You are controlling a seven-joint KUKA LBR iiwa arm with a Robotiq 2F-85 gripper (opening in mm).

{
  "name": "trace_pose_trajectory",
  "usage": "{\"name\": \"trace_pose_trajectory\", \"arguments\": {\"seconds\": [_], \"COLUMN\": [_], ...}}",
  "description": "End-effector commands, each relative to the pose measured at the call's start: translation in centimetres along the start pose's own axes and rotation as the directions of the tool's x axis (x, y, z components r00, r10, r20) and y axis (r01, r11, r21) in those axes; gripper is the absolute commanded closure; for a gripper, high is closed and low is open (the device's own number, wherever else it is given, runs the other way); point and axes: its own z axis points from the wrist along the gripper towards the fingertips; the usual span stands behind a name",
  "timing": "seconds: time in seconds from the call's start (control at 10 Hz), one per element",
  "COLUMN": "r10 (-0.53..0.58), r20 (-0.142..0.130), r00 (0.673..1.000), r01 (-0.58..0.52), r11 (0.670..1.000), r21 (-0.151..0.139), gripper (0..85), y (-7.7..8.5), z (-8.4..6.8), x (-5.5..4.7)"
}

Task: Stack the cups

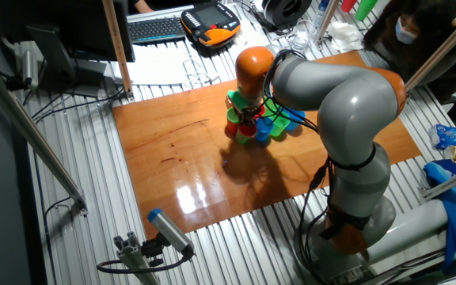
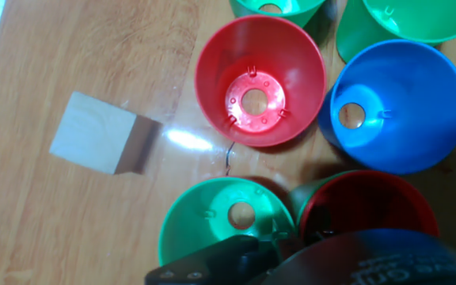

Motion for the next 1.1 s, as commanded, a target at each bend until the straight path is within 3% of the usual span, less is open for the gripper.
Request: {"name": "trace_pose_trajectory", "arguments": {"seconds": [0.0,0.5,0.9,1.0], "r10": [0.003,0.028,0.038,0.034], "r20": [-0.006,-0.01,-0.018,-0.002], "r00": [1.0,1.0,0.999,0.999], "r01": [-0.003,-0.028,-0.036,-0.034], "r11": [1.0,0.999,0.996,0.995], "r21": [-0.001,0.031,0.083,0.097], "gripper": [85.0,85.0,85.0,85.0], "y": [0.1,0.7,1.3,1.3], "z": [-0.2,-2.6,-7.2,-8.2], "x": [0.0,1.2,1.0,0.8]}}
